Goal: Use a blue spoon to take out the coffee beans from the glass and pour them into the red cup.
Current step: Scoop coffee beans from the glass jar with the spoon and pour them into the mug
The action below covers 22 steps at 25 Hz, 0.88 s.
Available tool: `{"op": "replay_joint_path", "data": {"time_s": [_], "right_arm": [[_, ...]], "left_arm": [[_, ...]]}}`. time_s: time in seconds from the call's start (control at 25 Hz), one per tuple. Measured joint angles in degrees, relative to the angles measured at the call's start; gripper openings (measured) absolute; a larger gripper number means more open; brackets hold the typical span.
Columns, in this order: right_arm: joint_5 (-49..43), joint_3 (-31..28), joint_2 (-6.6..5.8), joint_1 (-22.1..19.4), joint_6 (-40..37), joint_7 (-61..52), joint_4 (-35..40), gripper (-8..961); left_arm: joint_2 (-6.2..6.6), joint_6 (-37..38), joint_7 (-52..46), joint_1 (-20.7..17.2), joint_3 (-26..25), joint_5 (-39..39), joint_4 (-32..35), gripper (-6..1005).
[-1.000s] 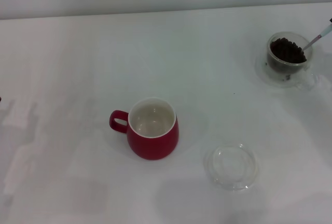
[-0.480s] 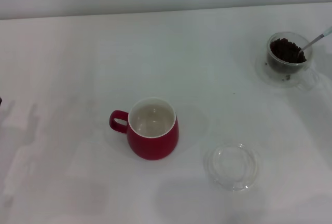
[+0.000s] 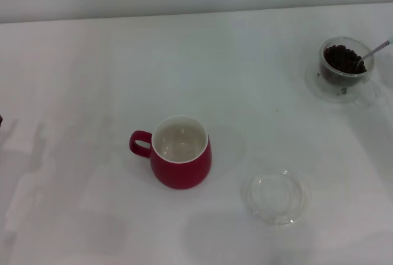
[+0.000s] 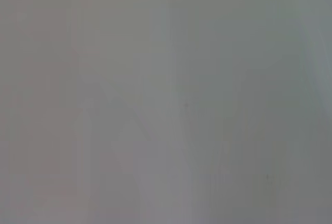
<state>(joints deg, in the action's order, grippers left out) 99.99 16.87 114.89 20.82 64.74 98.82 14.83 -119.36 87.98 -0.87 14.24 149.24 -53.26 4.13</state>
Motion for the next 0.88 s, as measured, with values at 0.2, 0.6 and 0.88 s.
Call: {"op": "replay_joint_path", "data": {"time_s": [0.2, 0.6, 0.88], "right_arm": [[0.92, 0.01, -0.02, -0.09, -0.22, -0.61, -0.73, 160], [1.74, 0.01, -0.02, -0.08, 0.03, -1.53, -0.72, 161], [2.17, 0.00, -0.02, -0.08, -0.13, -1.89, -0.68, 162]], "left_arm": [[0.00, 0.00, 0.00, 0.00, 0.00, 0.00, 0.00, 508], [0.00, -0.01, 0.00, 0.00, 0.00, 0.00, 0.00, 506], [0.00, 0.00, 0.00, 0.00, 0.00, 0.00, 0.00, 507]]}}
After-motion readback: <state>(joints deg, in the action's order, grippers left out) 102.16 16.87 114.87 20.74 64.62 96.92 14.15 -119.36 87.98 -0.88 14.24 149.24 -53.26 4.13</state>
